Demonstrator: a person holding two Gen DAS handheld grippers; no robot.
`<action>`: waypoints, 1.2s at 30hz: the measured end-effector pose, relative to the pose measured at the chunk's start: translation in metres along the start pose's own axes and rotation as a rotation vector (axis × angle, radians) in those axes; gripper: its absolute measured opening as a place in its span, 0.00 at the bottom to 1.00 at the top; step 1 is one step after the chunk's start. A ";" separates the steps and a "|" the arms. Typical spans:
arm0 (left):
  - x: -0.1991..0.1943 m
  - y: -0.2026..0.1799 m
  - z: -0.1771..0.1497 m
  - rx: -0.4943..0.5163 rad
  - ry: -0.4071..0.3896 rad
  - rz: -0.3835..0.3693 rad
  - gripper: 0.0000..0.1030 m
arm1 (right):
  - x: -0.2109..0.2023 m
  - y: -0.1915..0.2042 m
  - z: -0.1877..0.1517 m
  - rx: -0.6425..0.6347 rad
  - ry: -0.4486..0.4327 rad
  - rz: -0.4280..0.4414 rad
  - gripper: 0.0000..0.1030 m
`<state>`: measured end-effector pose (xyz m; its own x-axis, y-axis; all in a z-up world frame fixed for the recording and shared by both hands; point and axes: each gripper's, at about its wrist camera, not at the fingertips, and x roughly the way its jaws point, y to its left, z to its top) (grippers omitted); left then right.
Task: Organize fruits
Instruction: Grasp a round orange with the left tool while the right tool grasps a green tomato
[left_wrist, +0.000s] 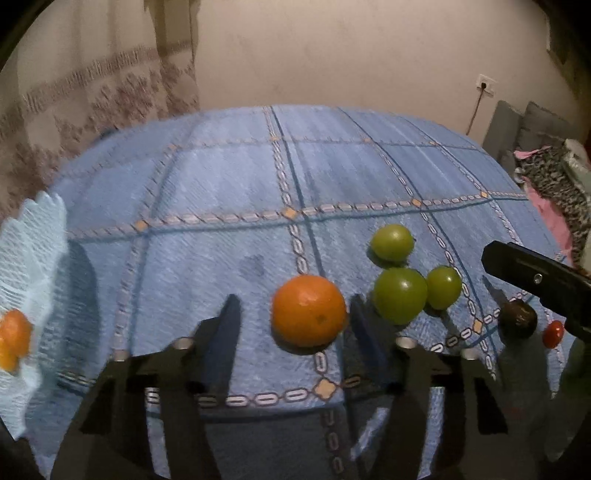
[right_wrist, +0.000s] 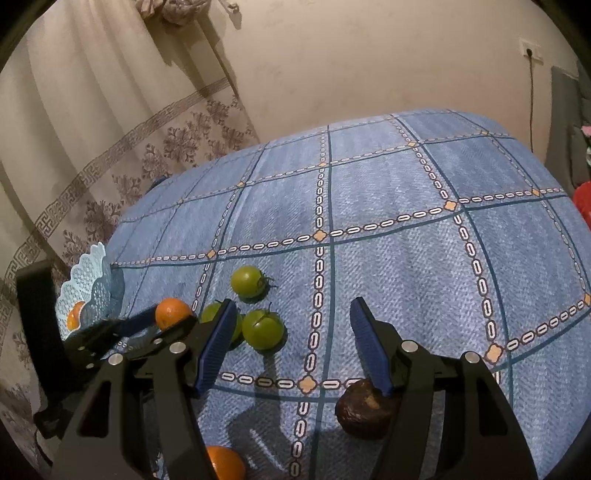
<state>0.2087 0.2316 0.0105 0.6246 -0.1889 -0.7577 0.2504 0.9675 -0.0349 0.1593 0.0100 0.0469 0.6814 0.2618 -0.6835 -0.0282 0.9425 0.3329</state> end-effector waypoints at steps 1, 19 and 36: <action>-0.001 0.000 -0.001 0.002 -0.008 -0.004 0.45 | 0.001 0.001 -0.001 -0.009 0.000 -0.001 0.62; -0.053 0.004 -0.002 0.041 -0.125 0.092 0.38 | 0.010 0.054 -0.009 -0.212 -0.009 0.043 0.50; -0.068 0.025 0.004 -0.037 -0.163 0.108 0.38 | 0.051 0.095 -0.014 -0.406 0.075 -0.108 0.38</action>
<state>0.1756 0.2680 0.0642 0.7589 -0.1054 -0.6426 0.1500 0.9886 0.0150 0.1809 0.1154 0.0348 0.6414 0.1569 -0.7510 -0.2550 0.9668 -0.0158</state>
